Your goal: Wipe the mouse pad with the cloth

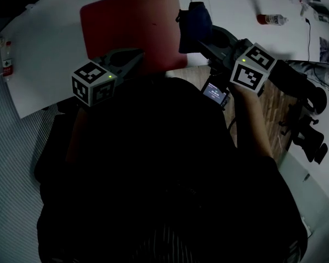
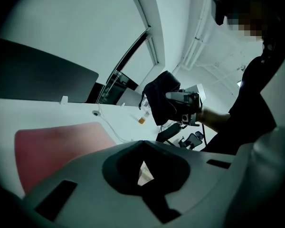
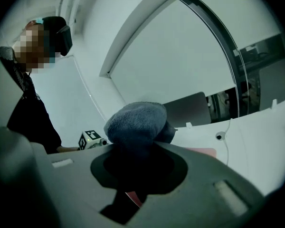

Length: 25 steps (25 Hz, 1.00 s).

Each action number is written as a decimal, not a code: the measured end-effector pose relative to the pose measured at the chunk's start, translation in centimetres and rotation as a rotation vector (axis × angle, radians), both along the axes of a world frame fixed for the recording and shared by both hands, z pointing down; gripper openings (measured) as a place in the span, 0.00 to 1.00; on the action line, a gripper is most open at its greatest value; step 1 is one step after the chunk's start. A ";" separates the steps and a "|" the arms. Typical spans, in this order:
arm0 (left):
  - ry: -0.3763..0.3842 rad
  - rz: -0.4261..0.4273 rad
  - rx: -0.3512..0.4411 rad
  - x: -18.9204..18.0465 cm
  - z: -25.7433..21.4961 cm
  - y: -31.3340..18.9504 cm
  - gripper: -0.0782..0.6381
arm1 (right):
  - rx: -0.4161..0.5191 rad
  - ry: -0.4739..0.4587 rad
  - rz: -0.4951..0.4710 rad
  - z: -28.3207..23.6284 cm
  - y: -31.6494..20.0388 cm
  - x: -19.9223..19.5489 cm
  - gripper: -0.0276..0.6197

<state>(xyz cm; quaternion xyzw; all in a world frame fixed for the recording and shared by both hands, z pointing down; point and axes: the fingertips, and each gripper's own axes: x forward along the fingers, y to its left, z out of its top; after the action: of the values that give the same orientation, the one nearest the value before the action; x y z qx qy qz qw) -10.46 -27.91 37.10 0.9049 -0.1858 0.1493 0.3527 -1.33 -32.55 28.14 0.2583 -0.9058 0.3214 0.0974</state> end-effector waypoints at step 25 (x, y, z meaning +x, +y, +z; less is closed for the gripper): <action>-0.249 -0.162 -0.163 -0.8 10.1 -2.9 0.12 | -0.132 -0.114 -0.206 7.0 -6.1 -0.8 0.15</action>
<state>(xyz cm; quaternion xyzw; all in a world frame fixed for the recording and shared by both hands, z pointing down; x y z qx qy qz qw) -11.23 -30.79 47.21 0.8299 -0.2875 0.2460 0.4100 -2.14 -38.61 35.13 0.1383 -0.9085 0.3827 0.0951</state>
